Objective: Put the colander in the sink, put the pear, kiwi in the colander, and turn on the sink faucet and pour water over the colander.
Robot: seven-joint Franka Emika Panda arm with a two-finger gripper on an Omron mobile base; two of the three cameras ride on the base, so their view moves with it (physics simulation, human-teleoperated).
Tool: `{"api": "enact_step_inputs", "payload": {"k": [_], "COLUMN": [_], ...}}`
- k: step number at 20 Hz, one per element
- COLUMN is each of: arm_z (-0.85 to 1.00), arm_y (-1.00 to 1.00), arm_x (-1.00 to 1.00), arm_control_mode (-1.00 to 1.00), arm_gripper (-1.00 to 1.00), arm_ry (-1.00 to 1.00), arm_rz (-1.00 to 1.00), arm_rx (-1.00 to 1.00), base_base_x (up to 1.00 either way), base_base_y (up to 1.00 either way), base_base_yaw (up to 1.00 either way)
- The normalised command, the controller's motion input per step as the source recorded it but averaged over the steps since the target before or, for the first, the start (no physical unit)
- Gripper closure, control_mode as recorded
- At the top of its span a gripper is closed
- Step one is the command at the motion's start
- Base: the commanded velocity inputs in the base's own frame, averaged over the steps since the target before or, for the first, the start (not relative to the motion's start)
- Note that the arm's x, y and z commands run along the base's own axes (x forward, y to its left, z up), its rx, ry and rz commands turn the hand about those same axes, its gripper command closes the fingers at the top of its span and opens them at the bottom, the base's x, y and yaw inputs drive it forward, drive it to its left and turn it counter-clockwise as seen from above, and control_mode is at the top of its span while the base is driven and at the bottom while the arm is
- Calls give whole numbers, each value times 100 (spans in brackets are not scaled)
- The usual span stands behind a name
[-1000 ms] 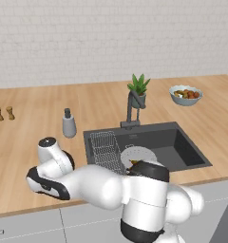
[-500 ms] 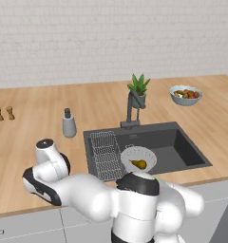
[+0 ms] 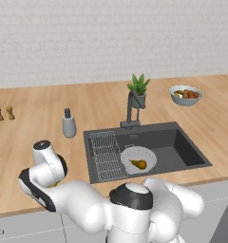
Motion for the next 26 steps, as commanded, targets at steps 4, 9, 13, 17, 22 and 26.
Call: {"api": "enact_step_inputs", "payload": {"k": [4,9,13,17,22,26], "arm_z": [-13,-15,-2,0,9,23], "arm_y": [0,-1,-11,-28,-54,-77], "arm_x": [0,1,6,4,1,-1], "arm_control_mode": [-100,-100,-100,-100,-100,-100], "arm_gripper": [-100,100,100,100,100,100], "arm_ry": [0,-2,-1,-1,-9,-10], "arm_rz": [0,0,0,0,-3,-6], "arm_rx": [0,0,0,0,0,0], "base_base_x": [0,0,0,0,0,0], "base_base_y": [0,0,0,0,0,0], "base_base_yaw": [0,0,0,0,0,0]}}
